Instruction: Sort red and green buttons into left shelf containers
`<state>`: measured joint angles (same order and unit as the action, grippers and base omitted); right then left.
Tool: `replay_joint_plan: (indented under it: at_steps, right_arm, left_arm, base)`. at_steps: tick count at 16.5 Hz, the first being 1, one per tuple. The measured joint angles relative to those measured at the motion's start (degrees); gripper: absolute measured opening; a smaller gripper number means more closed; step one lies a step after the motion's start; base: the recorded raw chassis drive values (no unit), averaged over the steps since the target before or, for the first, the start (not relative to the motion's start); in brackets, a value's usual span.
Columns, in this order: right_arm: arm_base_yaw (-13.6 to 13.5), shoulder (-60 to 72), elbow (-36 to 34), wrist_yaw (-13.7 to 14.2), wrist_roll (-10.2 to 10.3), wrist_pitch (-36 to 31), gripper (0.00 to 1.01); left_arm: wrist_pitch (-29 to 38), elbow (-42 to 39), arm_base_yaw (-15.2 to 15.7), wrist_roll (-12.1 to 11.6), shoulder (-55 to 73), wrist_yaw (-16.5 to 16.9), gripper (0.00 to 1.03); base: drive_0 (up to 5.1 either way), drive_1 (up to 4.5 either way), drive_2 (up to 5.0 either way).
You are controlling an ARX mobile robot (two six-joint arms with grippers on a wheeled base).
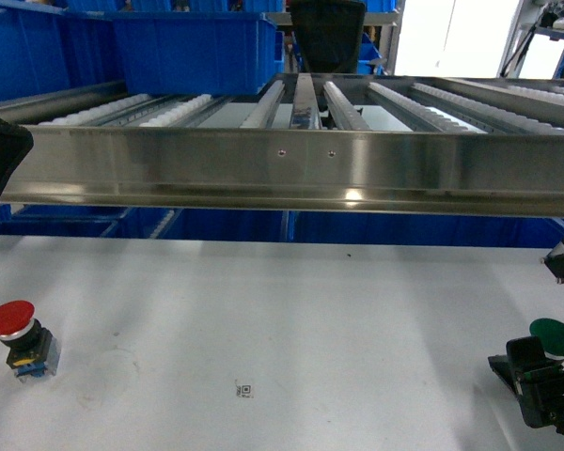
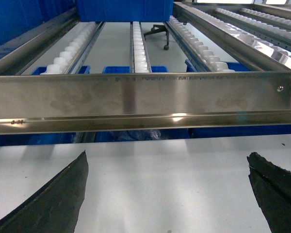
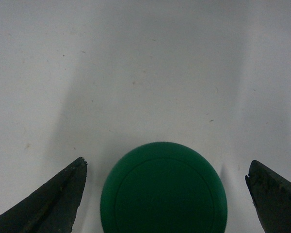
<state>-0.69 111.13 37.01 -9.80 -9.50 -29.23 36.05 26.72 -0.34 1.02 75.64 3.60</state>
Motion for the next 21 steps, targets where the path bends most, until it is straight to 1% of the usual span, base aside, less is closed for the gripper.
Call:
replay_joint_plan:
  at_steps: [2, 3, 4, 5, 7, 8, 12, 13, 15, 17, 18, 19, 21]
  right_arm:
    - [0.0, 1.4, 0.0, 0.0, 0.0, -0.5, 0.98]
    - [0.0, 1.9, -0.2, -0.1, 0.4, -1.3, 0.93]
    - [0.0, 2.2, -0.5, -0.2, 0.6, -2.3, 0.82]
    - [0.0, 2.2, -1.2, -1.0, 0.9, -3.9, 0.62]
    - [0.0, 2.7, -2.0, -1.1, 0.9, -5.0, 0.4]
    - [0.0, 2.7, -2.2, -1.2, 0.9, -5.5, 0.36]
    - [0.5, 2.5, -4.4, -1.1, 0.6, -8.9, 0.35]
    - [0.9, 1.5, -5.7, -1.1, 0.6, -9.5, 0.35]
    - [2.4, -3.0, -9.0, -1.4, 0.9, -11.3, 0.35]
    - [4.4, -11.9, -13.5, -2.6, 0.8, -12.3, 0.35]
    - [5.5, -17.6, -17.0, -3.7, 0.6, -12.0, 0.35]
    - [6.3, -22.6, -20.5, -4.7, 0.4, -11.0, 0.35]
    - [7.7, -33.5, -26.9, -6.0, 0.4, -6.3, 0.35]
  left_arm:
    - [0.0, 0.0, 0.0, 0.0, 0.0, 0.0, 0.98]
    - [0.0, 0.0, 0.0, 0.0, 0.0, 0.0, 0.98]
    - [0.0, 0.0, 0.0, 0.0, 0.0, 0.0, 0.98]
    - [0.0, 0.0, 0.0, 0.0, 0.0, 0.0, 0.98]
    - [0.0, 0.0, 0.0, 0.0, 0.0, 0.0, 0.98]
    - [0.0, 0.0, 0.0, 0.0, 0.0, 0.0, 0.98]
    - [0.0, 0.0, 0.0, 0.0, 0.0, 0.0, 0.98]
    - [0.0, 0.0, 0.0, 0.0, 0.0, 0.0, 0.98]
    - [0.0, 0.0, 0.0, 0.0, 0.0, 0.0, 0.98]
    - [0.0, 0.0, 0.0, 0.0, 0.0, 0.0, 0.98]
    - [0.0, 0.0, 0.0, 0.0, 0.0, 0.0, 0.98]
    - [0.0, 0.0, 0.0, 0.0, 0.0, 0.0, 0.98]
    - [0.0, 0.0, 0.0, 0.0, 0.0, 0.0, 0.98]
  base:
    - [0.0, 0.0, 0.0]
    - [0.0, 0.0, 0.0]
    - [0.0, 0.0, 0.0]
    - [0.0, 0.0, 0.0]
    - [0.0, 0.0, 0.0]
    - [0.0, 0.0, 0.0]
    - [0.0, 0.0, 0.0]
    - [0.0, 0.0, 0.0]
    - [0.0, 0.0, 0.0]
    - [0.0, 0.0, 0.0]
    - [0.0, 0.0, 0.0]
    - [0.0, 0.0, 0.0]
    - [0.0, 0.0, 0.0]
